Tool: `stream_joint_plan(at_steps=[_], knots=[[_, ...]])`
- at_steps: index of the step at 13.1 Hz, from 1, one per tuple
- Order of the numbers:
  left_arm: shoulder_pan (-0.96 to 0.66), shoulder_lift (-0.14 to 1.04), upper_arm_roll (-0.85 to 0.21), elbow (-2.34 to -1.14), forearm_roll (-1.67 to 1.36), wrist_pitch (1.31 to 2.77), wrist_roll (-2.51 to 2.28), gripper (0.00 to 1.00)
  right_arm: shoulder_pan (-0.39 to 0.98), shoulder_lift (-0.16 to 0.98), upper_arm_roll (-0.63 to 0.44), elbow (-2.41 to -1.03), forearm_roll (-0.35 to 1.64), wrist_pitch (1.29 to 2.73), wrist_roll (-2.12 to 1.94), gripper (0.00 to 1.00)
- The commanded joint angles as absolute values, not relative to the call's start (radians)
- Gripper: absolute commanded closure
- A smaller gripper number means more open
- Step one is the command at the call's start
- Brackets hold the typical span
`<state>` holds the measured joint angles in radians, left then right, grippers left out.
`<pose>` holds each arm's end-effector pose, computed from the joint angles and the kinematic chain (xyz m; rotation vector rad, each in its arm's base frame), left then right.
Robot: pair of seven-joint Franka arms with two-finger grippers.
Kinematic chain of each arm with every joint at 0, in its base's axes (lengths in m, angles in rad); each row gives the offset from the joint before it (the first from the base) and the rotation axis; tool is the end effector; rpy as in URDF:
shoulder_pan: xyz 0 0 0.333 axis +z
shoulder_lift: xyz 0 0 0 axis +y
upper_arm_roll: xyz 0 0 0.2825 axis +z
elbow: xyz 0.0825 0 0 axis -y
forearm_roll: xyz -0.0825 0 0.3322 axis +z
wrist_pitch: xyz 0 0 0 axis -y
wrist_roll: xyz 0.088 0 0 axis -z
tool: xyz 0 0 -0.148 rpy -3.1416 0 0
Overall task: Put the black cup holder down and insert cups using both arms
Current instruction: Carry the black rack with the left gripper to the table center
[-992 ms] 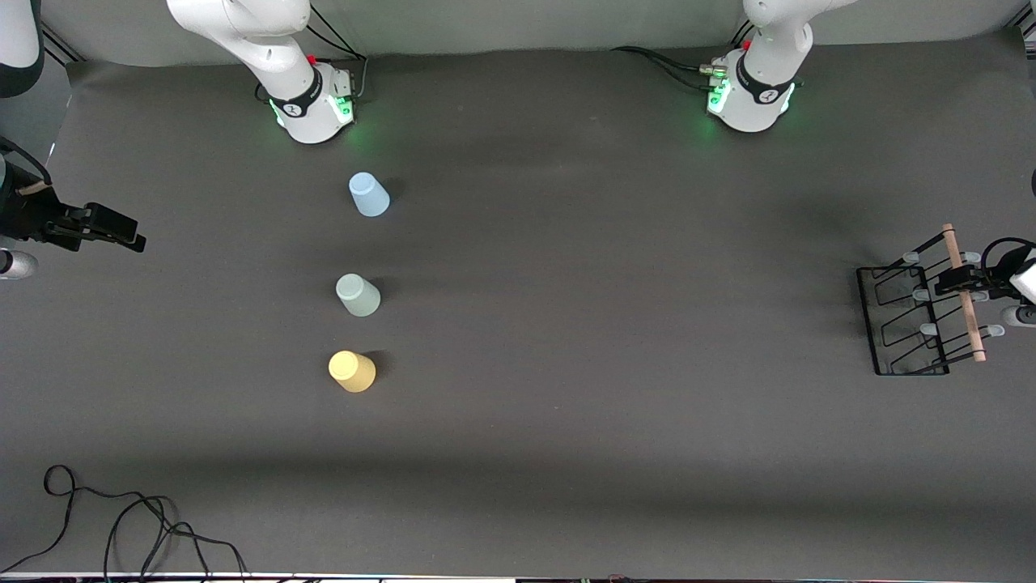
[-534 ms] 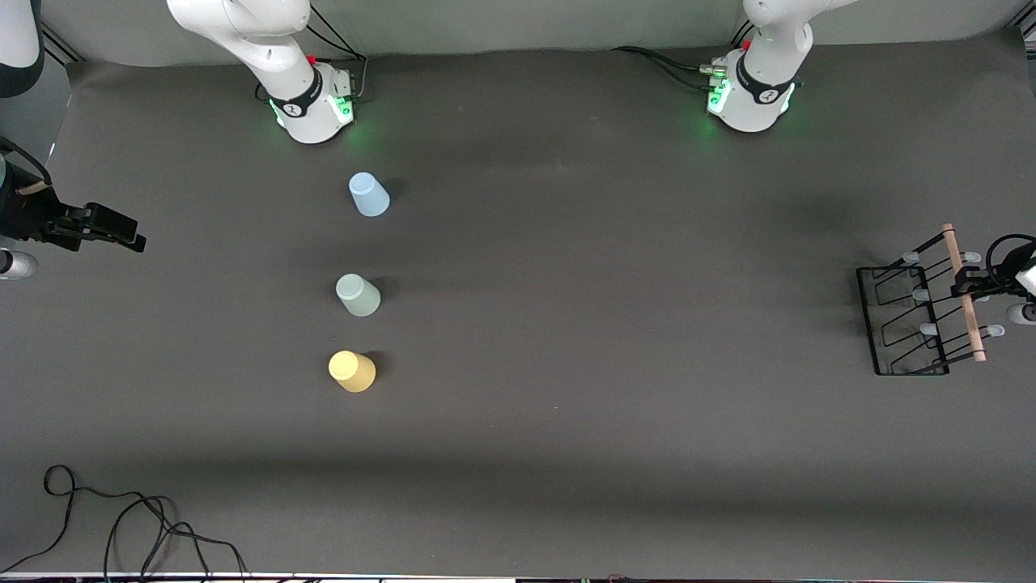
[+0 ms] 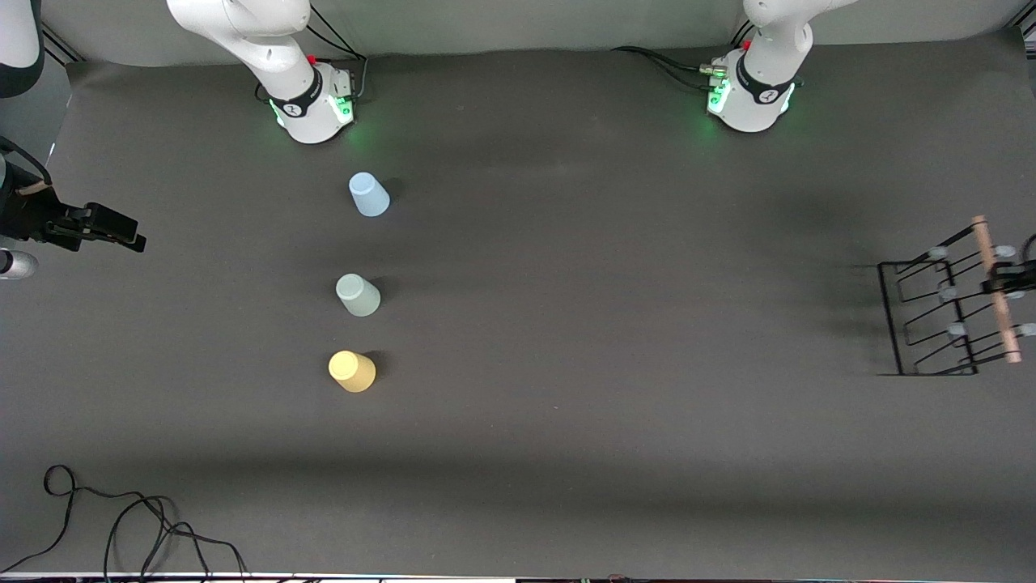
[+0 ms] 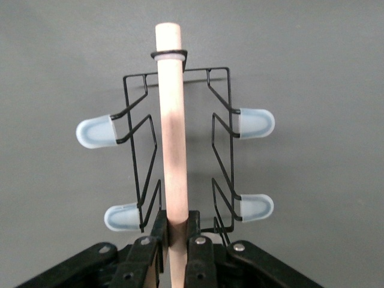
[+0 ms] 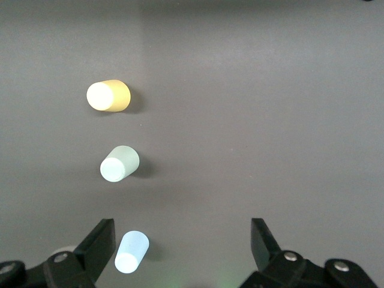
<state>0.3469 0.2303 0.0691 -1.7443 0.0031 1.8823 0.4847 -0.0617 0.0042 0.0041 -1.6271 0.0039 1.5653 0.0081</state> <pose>0.5097 0.2237 0.3794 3.1134 -0.1104 -0.1415 0.4975 -0.0281 0.5239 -3.1327 0.1031 0.1033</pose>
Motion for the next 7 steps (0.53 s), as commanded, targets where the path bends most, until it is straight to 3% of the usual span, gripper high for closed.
stream_joint_plan(at_steps=[1, 3, 7], knots=[[0.348, 0.218, 0.068, -1.558, -0.005, 1.688, 0.472, 1.00, -0.058, 0.000, 0.005, -1.628, -0.002, 1.557, 0.021, 0.00], [0.328, 0.218, 0.060, -1.479, -0.005, 1.643, 0.466, 1.00, -0.058, 0.000, 0.005, -1.628, -0.002, 1.557, 0.021, 0.00], [0.162, 0.216, 0.017, -1.447, -0.029, 1.609, 0.318, 1.00, -0.058, 0.000, 0.005, -1.628, -0.003, 1.557, 0.021, 0.00]])
